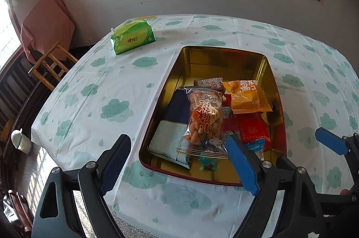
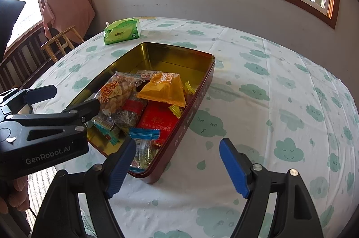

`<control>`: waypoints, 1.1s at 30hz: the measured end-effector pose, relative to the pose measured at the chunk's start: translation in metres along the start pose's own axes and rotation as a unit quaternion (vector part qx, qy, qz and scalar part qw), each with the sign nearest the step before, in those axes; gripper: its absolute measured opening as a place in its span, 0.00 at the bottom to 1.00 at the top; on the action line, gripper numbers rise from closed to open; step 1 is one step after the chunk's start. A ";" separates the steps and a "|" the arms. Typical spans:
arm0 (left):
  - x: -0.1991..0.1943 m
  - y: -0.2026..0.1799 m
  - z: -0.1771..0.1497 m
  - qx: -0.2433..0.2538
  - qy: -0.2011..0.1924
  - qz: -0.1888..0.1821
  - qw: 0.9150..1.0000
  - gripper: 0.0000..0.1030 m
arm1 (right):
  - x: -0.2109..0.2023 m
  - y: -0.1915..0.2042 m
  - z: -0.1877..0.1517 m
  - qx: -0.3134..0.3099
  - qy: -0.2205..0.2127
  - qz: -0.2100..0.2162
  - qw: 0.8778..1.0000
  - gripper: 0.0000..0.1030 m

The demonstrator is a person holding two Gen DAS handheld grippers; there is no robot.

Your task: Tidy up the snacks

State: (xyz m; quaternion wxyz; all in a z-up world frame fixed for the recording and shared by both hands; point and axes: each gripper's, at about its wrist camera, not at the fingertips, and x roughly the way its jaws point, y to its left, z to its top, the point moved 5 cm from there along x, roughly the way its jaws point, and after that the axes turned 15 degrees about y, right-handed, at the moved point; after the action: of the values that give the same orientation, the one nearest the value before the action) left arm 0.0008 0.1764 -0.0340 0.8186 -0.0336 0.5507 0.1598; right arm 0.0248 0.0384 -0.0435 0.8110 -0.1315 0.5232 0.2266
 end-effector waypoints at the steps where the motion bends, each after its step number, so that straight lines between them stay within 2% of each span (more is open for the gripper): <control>1: 0.000 0.000 0.000 0.000 0.000 -0.001 1.000 0.82 | 0.001 0.000 0.000 -0.001 0.001 0.000 1.000 0.77; 33: 0.003 -0.002 -0.001 -0.001 0.003 -0.008 1.000 0.83 | 0.011 0.004 -0.003 0.003 0.019 0.011 1.000 0.77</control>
State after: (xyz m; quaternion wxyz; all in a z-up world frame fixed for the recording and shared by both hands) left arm 0.0017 0.1754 -0.0370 0.8179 -0.0398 0.5531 0.1535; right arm 0.0243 0.0425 -0.0547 0.7988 -0.1278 0.5405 0.2311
